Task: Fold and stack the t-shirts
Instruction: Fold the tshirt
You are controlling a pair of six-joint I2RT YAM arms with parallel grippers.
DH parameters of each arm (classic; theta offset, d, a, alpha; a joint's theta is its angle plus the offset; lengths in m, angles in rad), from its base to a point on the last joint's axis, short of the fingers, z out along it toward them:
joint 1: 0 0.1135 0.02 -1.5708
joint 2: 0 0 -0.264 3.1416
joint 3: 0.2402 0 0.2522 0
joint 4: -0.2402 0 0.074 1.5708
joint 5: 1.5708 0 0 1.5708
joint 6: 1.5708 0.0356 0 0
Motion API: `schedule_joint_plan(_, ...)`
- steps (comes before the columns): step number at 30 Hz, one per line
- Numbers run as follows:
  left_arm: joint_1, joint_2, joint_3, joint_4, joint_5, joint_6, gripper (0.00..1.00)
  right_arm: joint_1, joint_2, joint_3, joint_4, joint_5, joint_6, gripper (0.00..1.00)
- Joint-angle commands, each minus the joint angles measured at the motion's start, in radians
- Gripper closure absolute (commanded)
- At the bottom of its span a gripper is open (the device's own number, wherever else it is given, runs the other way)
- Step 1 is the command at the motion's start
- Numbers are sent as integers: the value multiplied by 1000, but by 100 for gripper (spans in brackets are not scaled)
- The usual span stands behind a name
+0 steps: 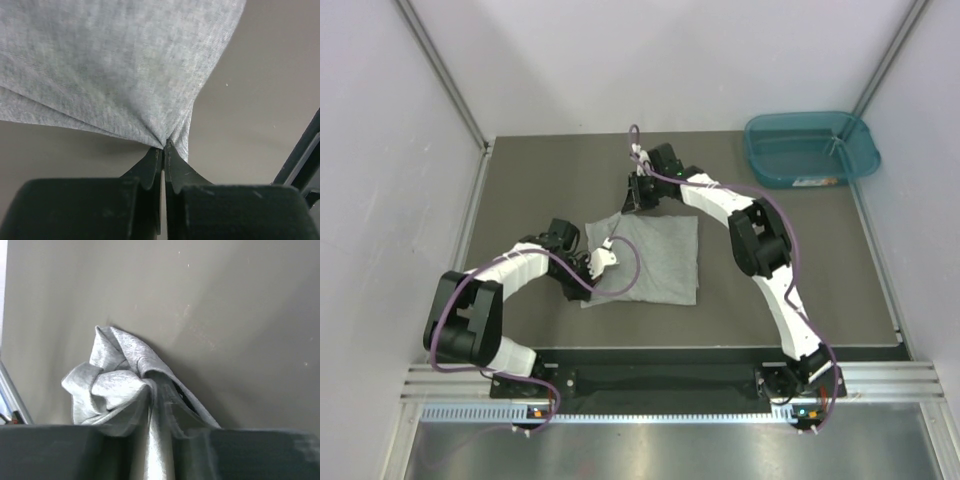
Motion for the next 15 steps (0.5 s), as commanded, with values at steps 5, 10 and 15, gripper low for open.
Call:
schedule_joint_plan(5, 10, 8, 90, -81, -3, -109, 54, -1, -72, 7, 77, 63, 11, 48)
schedule_joint_plan(10, 151, 14, 289, -130, 87, -172, 50, -7, -181, 5, 54, 150, 12, 43)
schedule_joint_plan(15, 225, 84, 440, -138, 225, -259, 48, -38, -351, -65, 14, 368, 20, 42)
